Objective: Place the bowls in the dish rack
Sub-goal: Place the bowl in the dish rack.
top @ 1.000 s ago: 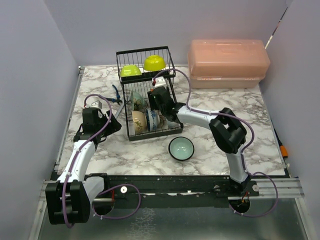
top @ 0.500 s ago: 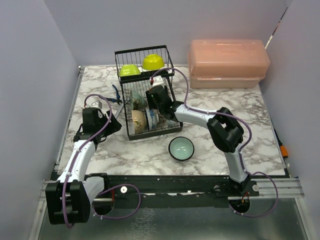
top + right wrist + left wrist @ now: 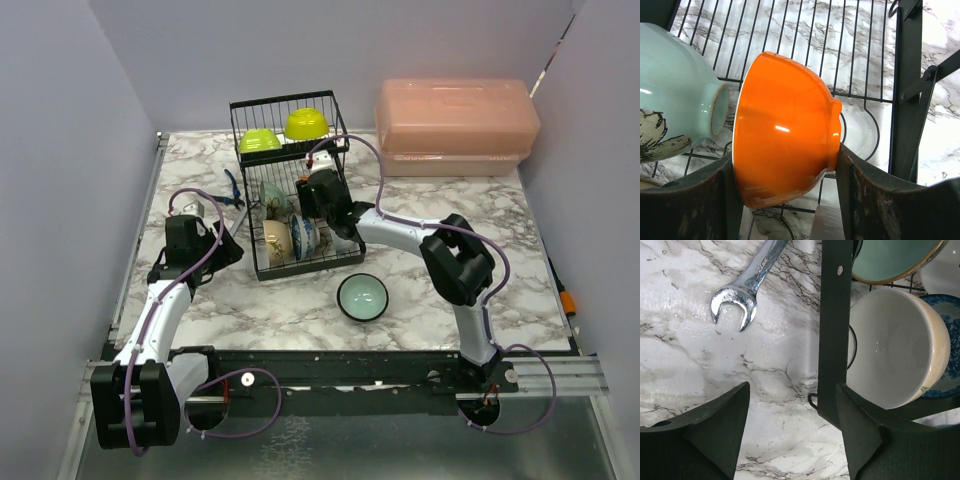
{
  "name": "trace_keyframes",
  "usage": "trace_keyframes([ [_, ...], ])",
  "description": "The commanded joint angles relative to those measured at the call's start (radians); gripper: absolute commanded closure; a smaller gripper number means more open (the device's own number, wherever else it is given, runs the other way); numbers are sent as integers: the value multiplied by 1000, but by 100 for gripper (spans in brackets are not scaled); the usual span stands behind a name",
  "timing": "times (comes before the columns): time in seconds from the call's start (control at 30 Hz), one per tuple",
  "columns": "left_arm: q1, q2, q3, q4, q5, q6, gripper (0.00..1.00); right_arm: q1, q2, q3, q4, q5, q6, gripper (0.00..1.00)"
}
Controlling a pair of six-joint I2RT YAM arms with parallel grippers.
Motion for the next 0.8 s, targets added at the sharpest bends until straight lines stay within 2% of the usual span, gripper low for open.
trace_keyframes([
  [0.0,-8,-2,-1,18,7,-7,30,33,40,-65,-136,-301,116,55],
  [0.17,-9,-2,-2,18,4,-7,29,33,11,-75,-126,-324,101,39],
  [0.23,-9,-1,-1,18,2,-8,29,32,-4,-80,-122,-321,113,30],
  [0.37,-11,-2,-1,18,1,-8,29,32,-28,-90,-105,-335,129,23],
  [0.4,-11,-2,-3,18,1,-9,29,33,-33,-91,-105,-336,132,18],
  [0.77,-17,-5,-4,18,-3,-8,29,33,-47,-74,-163,-176,169,13],
])
